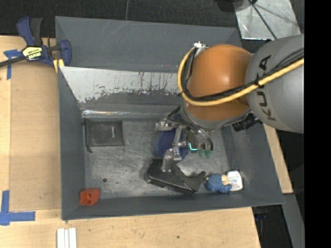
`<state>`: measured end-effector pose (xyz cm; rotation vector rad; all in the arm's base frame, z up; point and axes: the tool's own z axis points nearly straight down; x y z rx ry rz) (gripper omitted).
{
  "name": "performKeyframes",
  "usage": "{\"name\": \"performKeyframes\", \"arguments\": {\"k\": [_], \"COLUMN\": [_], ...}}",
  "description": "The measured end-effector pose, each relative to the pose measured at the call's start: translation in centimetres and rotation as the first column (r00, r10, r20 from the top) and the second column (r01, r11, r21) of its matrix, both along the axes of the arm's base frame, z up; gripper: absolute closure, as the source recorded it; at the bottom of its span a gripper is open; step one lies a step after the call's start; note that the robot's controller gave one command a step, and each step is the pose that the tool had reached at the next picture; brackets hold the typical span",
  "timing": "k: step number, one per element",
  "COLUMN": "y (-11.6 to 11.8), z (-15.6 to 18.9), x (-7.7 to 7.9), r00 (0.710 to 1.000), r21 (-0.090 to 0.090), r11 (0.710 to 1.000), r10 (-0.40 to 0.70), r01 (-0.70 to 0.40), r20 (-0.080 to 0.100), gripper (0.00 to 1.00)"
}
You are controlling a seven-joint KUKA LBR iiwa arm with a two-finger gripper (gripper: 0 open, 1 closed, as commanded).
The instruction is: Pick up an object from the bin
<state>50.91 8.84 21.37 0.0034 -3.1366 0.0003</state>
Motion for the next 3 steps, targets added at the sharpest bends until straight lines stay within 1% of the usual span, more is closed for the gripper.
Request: {"name": "performKeyframes", "arguments": {"k": [1, 2, 3], "y": [-7.1, -9.2, -9.2], "z": [-6.7, -12.6, -12.4], "x": [4.2, 6.7, 6.9], "r00": [0.951, 0.858, 0.86], "r21": [-0.002, -0.001, -0.002], "r11": [0.951, 0.859, 0.86], "r10": [0.308, 0.513, 0.509], "r01": [-0.308, -0.513, -0.51], "r20": [0.002, 0.013, 0.019], "gripper": [0.0, 0.0, 1.0]}}
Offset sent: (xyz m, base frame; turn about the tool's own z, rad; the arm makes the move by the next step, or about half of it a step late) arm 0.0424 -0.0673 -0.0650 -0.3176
